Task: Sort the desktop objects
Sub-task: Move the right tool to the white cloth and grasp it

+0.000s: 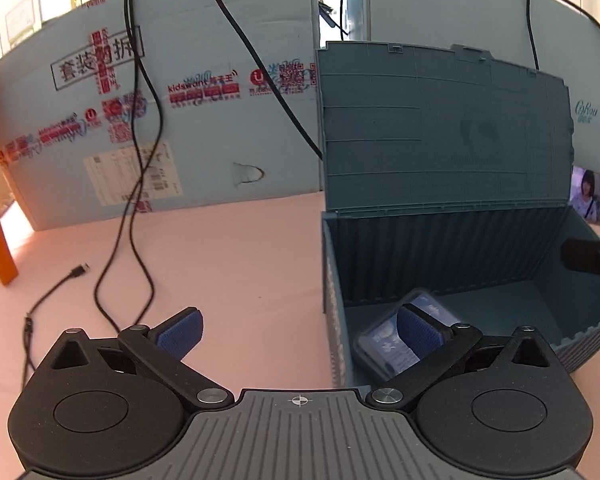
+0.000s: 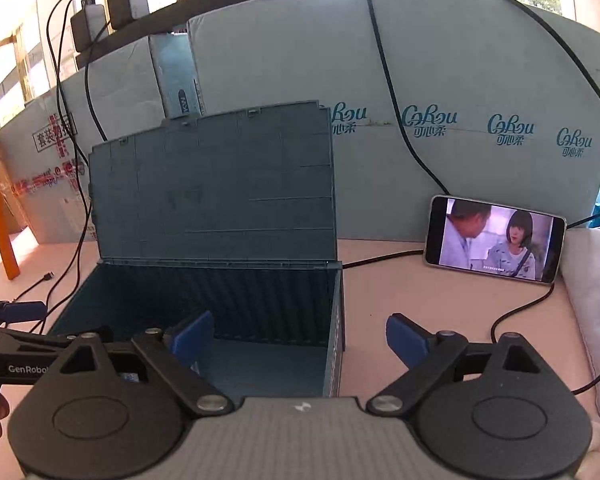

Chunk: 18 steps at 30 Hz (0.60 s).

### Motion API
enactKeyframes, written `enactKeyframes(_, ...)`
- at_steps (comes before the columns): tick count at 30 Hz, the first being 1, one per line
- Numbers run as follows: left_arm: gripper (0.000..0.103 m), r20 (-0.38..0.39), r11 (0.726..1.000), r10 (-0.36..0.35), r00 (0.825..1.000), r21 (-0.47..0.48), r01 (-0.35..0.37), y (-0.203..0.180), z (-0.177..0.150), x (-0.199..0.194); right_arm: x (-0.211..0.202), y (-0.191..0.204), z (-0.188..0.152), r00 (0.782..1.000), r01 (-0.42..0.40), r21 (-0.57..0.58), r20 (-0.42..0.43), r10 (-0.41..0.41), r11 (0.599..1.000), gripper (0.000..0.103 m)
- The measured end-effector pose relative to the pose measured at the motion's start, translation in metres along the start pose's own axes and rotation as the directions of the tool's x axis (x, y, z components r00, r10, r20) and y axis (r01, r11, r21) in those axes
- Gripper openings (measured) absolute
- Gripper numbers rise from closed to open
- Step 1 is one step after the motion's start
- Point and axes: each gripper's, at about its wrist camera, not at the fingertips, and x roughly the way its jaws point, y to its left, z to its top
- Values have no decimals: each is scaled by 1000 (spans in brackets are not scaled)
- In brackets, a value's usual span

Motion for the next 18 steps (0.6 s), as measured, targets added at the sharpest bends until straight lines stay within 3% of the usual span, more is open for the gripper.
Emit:
enactKeyframes(4,103,-29,999,-35,999,-14,35,-3,-2,9,15,9,-1,999,-3,-7,-45,3,1000,66)
enactKeyframes(5,99,-26,999,-52,998,-17,52,-3,-2,8,16,11,-3,999,14,-23,-42,-15,1000,65)
enactKeyframes(7,84,-31,995,-92,995,-31,91,-3,-1,8,17,16,-6,999,28,-70,-28,-31,997,63)
enactKeyframes(9,56,-43,995,-96,994,-44,94,-6,0,9,17,19,-10,998,52,-107,-14,-54,993,56)
enactKeyframes(11,39,-45,993,-112,993,-54,109,-8,1,11,15,19,-13,996,89,-127,2,-89,988,32)
enactKeyframes(13,31,-44,994,-102,994,-54,100,-12,2,10,14,15,-14,994,114,-142,15,-113,983,13)
enactKeyframes(14,28,-41,996,-84,996,-47,82,-14,1,9,13,13,-16,992,123,-150,22,-121,981,10)
enactKeyframes(18,14,-64,997,-69,996,-20,68,-17,-5,-1,-5,4,-29,995,95,-191,26,-92,977,10)
